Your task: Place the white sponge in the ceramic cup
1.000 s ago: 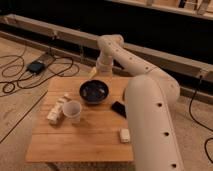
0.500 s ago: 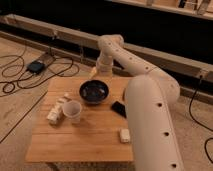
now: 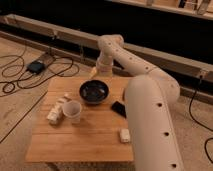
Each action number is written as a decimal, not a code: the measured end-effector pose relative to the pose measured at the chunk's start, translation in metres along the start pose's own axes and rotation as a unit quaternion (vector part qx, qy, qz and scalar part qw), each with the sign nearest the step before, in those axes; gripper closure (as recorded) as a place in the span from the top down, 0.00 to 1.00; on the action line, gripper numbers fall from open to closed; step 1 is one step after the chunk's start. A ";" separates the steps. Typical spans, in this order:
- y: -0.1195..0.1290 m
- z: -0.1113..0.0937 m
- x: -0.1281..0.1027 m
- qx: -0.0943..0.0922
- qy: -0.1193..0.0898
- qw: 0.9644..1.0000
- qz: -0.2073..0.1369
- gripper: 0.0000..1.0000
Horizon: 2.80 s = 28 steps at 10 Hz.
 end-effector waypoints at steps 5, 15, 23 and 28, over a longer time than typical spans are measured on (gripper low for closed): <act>0.000 0.000 0.000 0.000 0.000 1.000 0.000 0.80; 0.026 -0.007 -0.024 -0.028 -0.010 1.000 -0.005 0.80; 0.049 -0.013 -0.160 -0.075 0.007 0.996 0.039 0.80; 0.058 0.008 -0.243 -0.103 -0.025 0.989 0.104 0.80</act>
